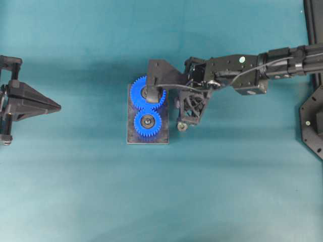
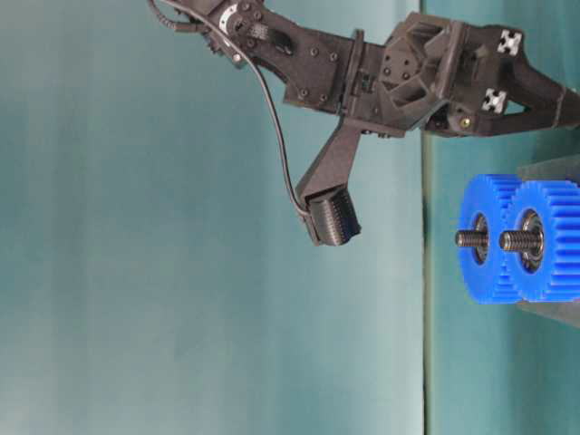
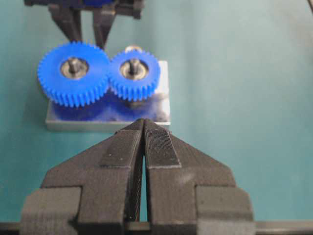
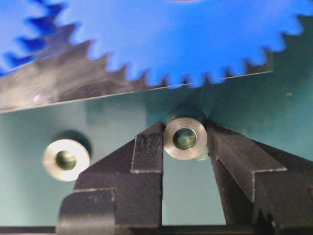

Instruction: Insert the washer onto the shaft.

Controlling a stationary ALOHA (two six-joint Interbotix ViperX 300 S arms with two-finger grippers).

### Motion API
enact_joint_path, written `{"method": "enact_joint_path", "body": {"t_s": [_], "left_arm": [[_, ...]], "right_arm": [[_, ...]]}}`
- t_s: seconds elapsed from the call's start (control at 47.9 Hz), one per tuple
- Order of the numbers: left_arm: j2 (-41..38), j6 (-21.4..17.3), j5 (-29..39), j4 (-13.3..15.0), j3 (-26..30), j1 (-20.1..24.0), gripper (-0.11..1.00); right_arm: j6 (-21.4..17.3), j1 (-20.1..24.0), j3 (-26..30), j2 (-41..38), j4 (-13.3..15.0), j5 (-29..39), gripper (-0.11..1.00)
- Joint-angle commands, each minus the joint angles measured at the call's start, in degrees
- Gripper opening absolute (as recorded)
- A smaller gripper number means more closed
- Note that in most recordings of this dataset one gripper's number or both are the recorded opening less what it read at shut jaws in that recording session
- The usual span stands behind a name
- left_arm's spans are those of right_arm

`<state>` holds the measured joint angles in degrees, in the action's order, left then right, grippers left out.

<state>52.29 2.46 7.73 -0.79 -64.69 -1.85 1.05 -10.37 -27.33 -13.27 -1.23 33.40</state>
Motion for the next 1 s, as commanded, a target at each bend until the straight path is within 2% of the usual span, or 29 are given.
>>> {"method": "enact_joint_path", "body": {"t_s": [0.0, 0.25, 0.417, 0.668, 0.98], "left_arm": [[0.3, 0.1, -0.3, -0.1, 0.6, -0.1, 0.01], [0.4, 0.1, -0.3, -0.1, 1.0, -0.1, 0.01], [0.4, 0.3, -0.4, -0.2, 0.9, -0.1, 0.01], [0.1, 0.2, -0.4, -0.1, 0.8, -0.1, 0.01], [0.1, 0.3, -0.3, -0.1, 1.0, -0.1, 0.01]], "right_arm": [[-0.6, -0.8, 1.8, 3.2, 0.2, 0.9, 0.32], [-0.5, 0.1, 5.6, 8.0, 0.2, 9.7, 0.32], [-0.1, 1.8, 10.2, 9.1, 0.2, 13.1, 0.32], [0.7, 3.2, 16.4, 6.3, 0.4, 13.6, 0.32], [1.2, 3.3, 20.7, 2.0, 1.3, 14.0, 0.32]]}}
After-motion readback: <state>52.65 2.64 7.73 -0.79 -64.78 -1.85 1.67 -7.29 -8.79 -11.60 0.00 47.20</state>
